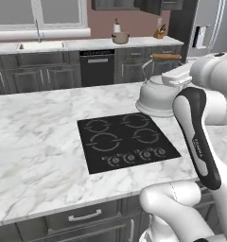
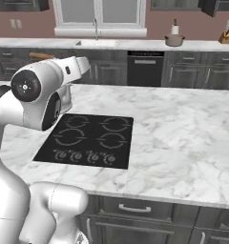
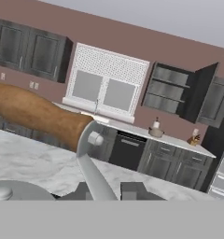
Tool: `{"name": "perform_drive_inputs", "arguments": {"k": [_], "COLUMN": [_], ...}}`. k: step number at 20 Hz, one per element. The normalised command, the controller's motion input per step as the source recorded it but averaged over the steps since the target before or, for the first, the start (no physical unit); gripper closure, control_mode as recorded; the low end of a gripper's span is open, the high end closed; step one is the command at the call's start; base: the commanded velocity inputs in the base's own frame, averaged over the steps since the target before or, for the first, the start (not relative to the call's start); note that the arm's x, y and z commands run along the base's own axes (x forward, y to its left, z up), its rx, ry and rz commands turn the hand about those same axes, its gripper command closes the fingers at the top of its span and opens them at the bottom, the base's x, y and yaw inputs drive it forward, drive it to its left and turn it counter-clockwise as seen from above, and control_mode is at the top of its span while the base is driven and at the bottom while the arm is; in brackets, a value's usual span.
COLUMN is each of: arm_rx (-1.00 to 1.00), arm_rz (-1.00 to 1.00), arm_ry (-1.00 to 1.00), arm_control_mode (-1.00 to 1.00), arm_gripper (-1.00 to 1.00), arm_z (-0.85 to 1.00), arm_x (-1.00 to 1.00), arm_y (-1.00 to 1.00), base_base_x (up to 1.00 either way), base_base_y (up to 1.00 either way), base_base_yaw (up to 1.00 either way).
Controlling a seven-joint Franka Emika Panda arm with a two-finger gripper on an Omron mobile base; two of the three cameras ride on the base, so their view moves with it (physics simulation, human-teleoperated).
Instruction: Pick the kettle from the cabinet and place it on a stove burner. Then pick the pot from the counter and place it on another stove burner. Finally, turn both burners on.
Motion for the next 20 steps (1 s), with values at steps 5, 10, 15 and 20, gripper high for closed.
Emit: {"name": "perform_drive_inputs", "arguments": {"k": [5,10,15,20], "arm_rx": [0.0,0.0,0.0,0.02], "arm_rz": [0.0,0.0,0.05,0.14], "arm_ry": [0.0,0.0,0.0,0.0], "arm_control_mode": [1.0,-1.0,-1.0,-1.0], "arm_gripper": [1.0,1.0,1.0,1.0], "arm_z": [0.0,0.0,-0.02,-0.1], "arm_x": [0.0,0.05,0.52,0.51], "arm_y": [0.0,0.02,0.16,0.13], "base_base_x": [0.41,0.0,0.0,0.0], "base_base_y": [0.39,0.0,0.0,0.0], "base_base_yaw": [-0.07,0.0,0.0,0.0]}}
